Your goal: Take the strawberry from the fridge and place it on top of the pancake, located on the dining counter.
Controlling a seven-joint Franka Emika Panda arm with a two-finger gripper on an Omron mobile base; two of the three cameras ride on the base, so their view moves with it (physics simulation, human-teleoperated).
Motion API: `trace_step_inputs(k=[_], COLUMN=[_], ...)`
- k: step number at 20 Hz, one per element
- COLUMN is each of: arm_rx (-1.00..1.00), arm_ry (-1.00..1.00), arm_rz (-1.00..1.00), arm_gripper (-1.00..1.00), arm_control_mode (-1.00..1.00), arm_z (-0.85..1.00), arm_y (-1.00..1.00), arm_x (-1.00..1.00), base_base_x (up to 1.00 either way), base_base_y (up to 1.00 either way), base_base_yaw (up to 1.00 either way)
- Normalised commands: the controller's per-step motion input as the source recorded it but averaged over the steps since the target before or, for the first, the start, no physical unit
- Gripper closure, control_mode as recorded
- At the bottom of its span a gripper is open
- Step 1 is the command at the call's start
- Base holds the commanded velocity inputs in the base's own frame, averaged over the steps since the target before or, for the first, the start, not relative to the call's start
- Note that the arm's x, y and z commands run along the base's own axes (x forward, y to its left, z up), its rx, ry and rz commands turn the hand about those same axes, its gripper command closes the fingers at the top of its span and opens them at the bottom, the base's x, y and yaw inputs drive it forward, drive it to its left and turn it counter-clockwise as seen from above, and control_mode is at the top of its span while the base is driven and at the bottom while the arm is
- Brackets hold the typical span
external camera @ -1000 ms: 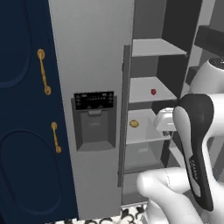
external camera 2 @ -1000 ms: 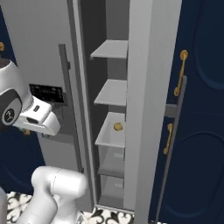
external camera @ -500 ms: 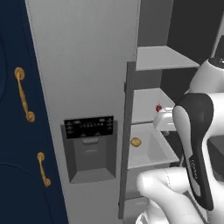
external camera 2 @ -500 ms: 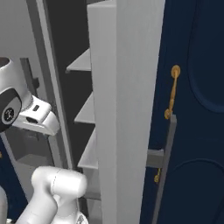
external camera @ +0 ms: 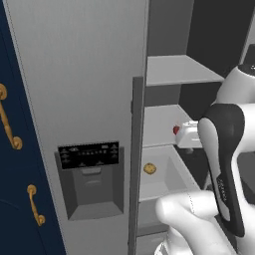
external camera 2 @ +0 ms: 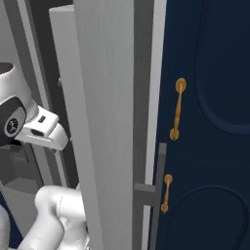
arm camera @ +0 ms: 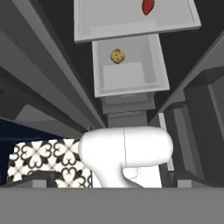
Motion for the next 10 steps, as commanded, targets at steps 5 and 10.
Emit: trace_step_inputs(k=[5,10], arm_rx=[-0.04,-0.01], arm_ry=[0.00,0.00], arm_rz=[-0.21,-0.16], arm_gripper=[-1.00,-1.00], arm_control_mode=[-1.00,-1.00], arm_z=[-0.01,-0.05], arm_y=[0.04,-0.13], arm_x=[0.63,0.66], base_base_x=[0.00,0.00], base_base_y=[0.00,0.00], base_base_yaw=[0.00,0.00])
